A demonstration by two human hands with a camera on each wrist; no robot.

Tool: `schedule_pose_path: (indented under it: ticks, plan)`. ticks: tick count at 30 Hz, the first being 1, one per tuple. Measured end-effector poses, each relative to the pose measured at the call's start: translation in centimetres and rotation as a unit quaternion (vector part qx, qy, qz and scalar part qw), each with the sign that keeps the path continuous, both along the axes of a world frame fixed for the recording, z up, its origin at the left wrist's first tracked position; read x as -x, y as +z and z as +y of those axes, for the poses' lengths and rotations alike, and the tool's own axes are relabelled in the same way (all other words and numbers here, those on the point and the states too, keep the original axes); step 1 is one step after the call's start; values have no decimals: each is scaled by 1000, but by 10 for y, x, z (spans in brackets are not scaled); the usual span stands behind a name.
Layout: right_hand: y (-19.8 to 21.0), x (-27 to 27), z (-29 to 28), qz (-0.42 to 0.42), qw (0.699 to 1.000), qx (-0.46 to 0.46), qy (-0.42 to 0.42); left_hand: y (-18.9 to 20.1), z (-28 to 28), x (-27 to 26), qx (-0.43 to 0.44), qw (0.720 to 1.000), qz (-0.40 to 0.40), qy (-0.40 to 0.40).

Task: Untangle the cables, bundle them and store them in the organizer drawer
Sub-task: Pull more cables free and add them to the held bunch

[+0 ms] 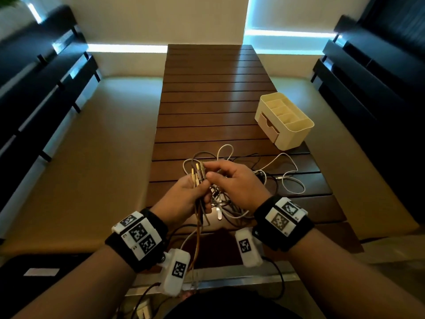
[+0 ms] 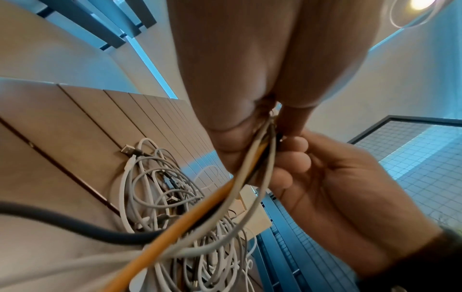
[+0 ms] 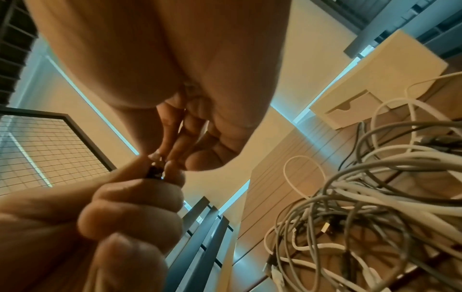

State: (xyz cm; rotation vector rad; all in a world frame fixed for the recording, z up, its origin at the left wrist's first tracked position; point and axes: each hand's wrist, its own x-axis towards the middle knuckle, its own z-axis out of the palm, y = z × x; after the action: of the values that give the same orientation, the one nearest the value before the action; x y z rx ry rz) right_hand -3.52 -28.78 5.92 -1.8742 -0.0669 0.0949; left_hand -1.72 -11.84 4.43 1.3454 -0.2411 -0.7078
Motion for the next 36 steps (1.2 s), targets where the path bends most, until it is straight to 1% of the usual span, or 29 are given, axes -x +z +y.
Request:
schedule_pose_path:
  ticks: [3,4,6,7,8,9,10,11,12,13,16,18,19,21,22,23,24,25,26,27,29,30,31,33,35,36]
  plan:
    - [3,0,-12,14,999,24,27,-2,-1,2,-7,1000,2,29]
    - [3,-1,-18,13,999,36,16,-3,-1,1,-10,999,7,46]
    - [-2,-6,-36,9,994,93,-60,-5,-1,-4,-24,998,7,65]
    - [-10,-10,-48,20,982,151,-115,-4,0,-6,-31,997,5,70]
    - [-20,-14,-60,49,961,224,-158,-4,1,-8,-38,997,4,74]
    - [-31,-16,-70,101,934,293,-175,-4,2,-10,-41,996,5,76]
    - [-42,-17,-78,161,911,339,-170,-5,3,-11,-43,996,3,79]
    - [-54,-17,-83,209,897,357,-154,-5,3,-12,-42,996,2,80]
    - [-63,-16,-85,236,896,352,-136,-5,3,-13,-44,996,2,81]
    - [-72,-16,-85,244,904,328,-125,-5,2,-14,-45,996,4,83]
    - [-83,-16,-73,215,938,251,-105,-1,-3,-19,-55,995,0,83]
    - [-83,-17,-59,206,957,195,-63,0,-7,-25,-64,995,-16,79]
    - [-85,-17,-53,215,965,146,-42,-1,-9,-28,-66,994,-21,79]
    - [-84,-18,-47,235,970,51,-22,-1,-13,-33,-64,994,-19,85]
    - [-81,-18,-48,236,971,29,-23,-1,-14,-35,-64,994,-15,91]
    - [-80,-18,-51,229,972,31,-31,-1,-14,-36,-66,993,-13,99]
    - [-76,-18,-55,210,974,70,-42,-1,-14,-37,-69,992,-10,106]
    - [-73,-17,-60,177,973,137,-55,-2,-14,-38,-70,991,-7,111]
    - [-69,-16,-63,134,967,208,-64,-3,-13,-38,-70,991,-4,114]
    - [-66,-15,-63,86,961,256,-68,-4,-12,-38,-71,991,0,115]
    - [-63,-12,-56,17,958,284,-43,-4,-10,-39,-75,990,-1,119]
    - [-64,-10,-49,4,958,288,-9,-4,-9,-39,-77,990,-5,119]
    - [-67,-9,-41,4,953,302,29,-4,-8,-38,-79,990,-10,117]
    - [-78,-10,-30,30,924,372,85,-2,-6,-38,-78,991,-19,112]
    - [-90,-13,-30,66,892,436,100,-1,-3,-37,-69,992,-22,105]
    - [-93,-15,-33,77,881,456,95,-1,-1,-36,-65,992,-22,104]
